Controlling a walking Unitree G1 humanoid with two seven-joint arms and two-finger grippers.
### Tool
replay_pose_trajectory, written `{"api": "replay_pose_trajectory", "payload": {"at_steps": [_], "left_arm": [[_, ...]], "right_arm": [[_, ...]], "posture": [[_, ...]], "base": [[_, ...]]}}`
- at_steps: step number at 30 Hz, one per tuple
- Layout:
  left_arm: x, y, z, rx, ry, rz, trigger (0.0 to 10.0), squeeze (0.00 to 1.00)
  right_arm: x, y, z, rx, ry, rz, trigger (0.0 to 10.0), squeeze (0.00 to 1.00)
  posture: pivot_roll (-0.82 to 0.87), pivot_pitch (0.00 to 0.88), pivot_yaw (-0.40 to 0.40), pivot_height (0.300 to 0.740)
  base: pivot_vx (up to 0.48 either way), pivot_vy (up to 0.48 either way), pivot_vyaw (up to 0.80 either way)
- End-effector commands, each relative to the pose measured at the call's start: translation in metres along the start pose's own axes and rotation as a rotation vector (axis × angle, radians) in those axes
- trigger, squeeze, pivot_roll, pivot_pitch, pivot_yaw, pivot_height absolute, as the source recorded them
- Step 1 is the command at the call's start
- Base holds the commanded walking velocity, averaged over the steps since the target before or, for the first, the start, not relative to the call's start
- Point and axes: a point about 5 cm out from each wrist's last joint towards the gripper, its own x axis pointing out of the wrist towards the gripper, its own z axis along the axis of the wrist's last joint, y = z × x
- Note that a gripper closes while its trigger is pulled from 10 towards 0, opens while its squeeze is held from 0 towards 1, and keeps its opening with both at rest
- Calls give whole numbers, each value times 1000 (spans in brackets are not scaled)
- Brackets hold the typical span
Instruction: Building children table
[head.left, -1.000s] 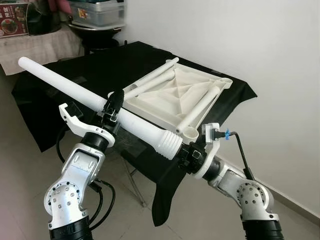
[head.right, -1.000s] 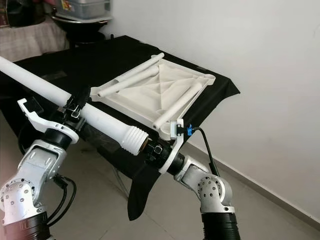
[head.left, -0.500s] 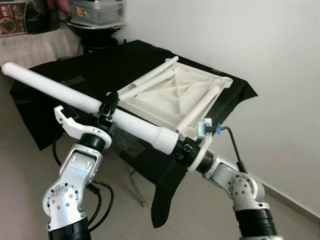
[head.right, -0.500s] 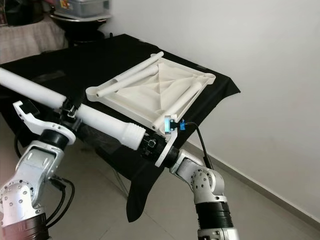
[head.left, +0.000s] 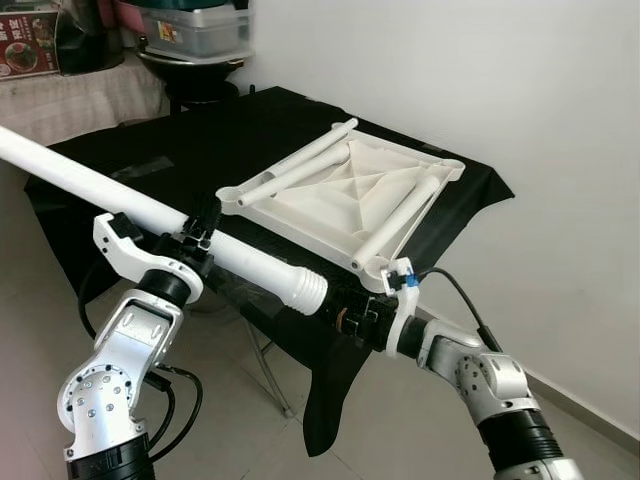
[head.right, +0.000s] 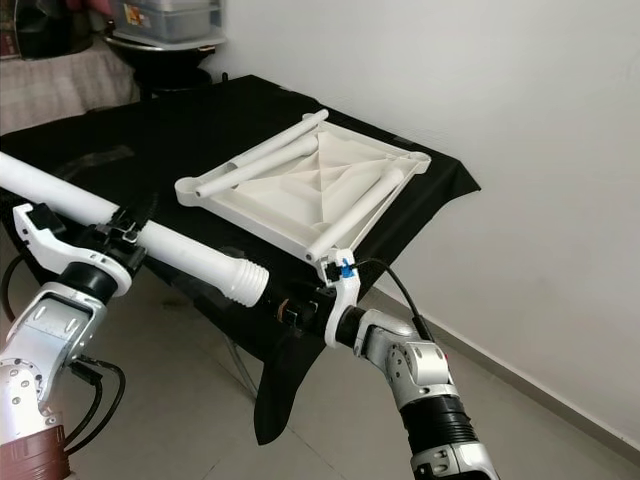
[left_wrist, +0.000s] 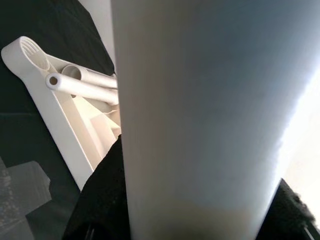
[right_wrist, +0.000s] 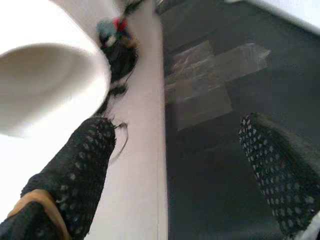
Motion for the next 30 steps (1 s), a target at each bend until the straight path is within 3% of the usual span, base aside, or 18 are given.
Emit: {"api": "replay_pose_trajectory", "payload": {"at_steps": [1, 4, 5, 6, 8, 11, 13, 18, 19, 20, 22, 23, 24, 30], "left_arm": [[3, -4, 2, 70, 47, -23, 10000, 0], [10, -9, 7, 325, 197, -73, 10000, 0], [10, -9, 7, 325, 197, -73, 10000, 0], [12, -11, 9, 407, 238, -94, 10000, 0], [14, -13, 11, 496, 278, -118, 10000, 0], [19, -18, 14, 542, 294, -152, 10000, 0], [23, -26, 15, 563, 302, -189, 10000, 0], [28, -31, 13, 571, 313, -218, 10000, 0], [32, -43, 1, 559, 351, -301, 10000, 0], [32, -43, 1, 559, 351, -301, 10000, 0], [35, -56, -9, 534, 392, -399, 10000, 0], [35, -56, -9, 534, 392, -399, 10000, 0], [37, -64, -17, 535, 433, -459, 10000, 0], [41, -66, -27, 551, 484, -497, 10000, 0]], "right_arm": [[-11, -7, -3, -35, 39, 5, 10000, 0], [-23, -35, 24, -116, 54, -128, 10000, 0], [-23, -35, 24, -116, 54, -128, 10000, 0], [-24, -42, 34, -137, 58, -180, 10000, 0], [-24, -49, 46, -181, 75, -238, 10000, 0], [-23, -50, 64, -223, 56, -258, 10000, 0], [-15, -43, 79, -243, 20, -218, 10000, 0], [-1, -27, 86, -236, -16, -122, 10000, 0], [23, 2, 89, -188, -61, 57, 10000, 0], [23, 2, 89, -188, -61, 57, 10000, 0], [41, 25, 90, -137, -86, 190, 10000, 0], [41, 25, 90, -137, -86, 190, 10000, 0], [54, 36, 89, -89, -93, 259, 10000, 0], [66, 46, 89, -72, -75, 328, 10000, 0]], "posture": [[48, 25, -78, 740], [53, 29, -81, 740], [53, 29, -81, 740], [51, 29, -80, 740], [50, 28, -81, 740], [50, 28, -81, 740], [49, 28, -82, 740], [47, 31, -81, 740], [49, 30, -85, 740], [49, 30, -85, 740], [48, 28, -85, 740], [48, 28, -85, 740], [52, 27, -87, 740], [51, 25, -87, 740]], "base": [[0, 0, 0], [0, 0, 0], [0, 0, 0], [0, 0, 0], [0, 0, 0], [0, 0, 0], [0, 0, 0], [0, 0, 0], [0, 0, 0], [0, 0, 0], [0, 0, 0], [0, 0, 0], [0, 0, 0], [0, 0, 0]]}}
